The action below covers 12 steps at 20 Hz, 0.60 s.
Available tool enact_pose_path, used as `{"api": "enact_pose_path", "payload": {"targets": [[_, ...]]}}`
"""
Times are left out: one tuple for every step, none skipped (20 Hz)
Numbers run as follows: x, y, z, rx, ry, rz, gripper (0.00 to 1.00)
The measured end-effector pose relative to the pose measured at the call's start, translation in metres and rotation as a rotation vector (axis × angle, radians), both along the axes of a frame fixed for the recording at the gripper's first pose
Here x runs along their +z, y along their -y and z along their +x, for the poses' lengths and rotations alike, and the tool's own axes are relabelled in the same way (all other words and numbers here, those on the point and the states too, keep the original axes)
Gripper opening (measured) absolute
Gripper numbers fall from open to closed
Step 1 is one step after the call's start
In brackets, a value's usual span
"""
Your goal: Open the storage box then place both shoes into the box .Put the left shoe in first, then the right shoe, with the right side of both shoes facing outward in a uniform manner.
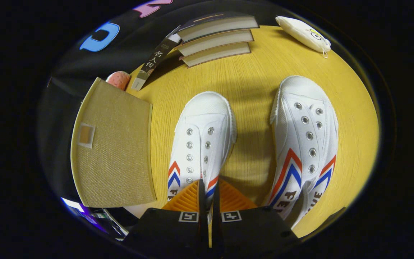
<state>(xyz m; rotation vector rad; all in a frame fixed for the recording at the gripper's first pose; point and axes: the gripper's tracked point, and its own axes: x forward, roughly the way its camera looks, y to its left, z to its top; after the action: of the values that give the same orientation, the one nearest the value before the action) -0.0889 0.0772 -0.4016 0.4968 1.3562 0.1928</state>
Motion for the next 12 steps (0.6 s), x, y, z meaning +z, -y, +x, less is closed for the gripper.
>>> {"api": "enact_pose_path", "payload": {"targets": [[0.0,0.001,0.002,-0.009,0.014,-0.007,0.08],[0.002,0.002,0.003,-0.017,0.024,-0.011,0.08],[0.004,0.002,0.002,-0.023,0.024,-0.011,0.08],[0.006,0.002,0.002,-0.033,0.027,-0.01,0.08],[0.01,0.002,0.004,-0.04,0.039,-0.014,0.08],[0.015,0.001,0.005,-0.042,0.048,-0.016,0.08],[0.017,0.001,0.004,-0.048,0.054,-0.013,0.08],[0.021,-0.002,0.003,-0.057,0.056,-0.007,0.08],[0.028,-0.005,0.002,-0.066,0.061,0.004,0.08],[0.033,-0.006,0.002,-0.073,0.069,0.012,0.08],[0.037,-0.008,0.002,-0.078,0.077,0.019,0.08],[0.042,-0.01,0.003,-0.084,0.087,0.026,0.08]]}}
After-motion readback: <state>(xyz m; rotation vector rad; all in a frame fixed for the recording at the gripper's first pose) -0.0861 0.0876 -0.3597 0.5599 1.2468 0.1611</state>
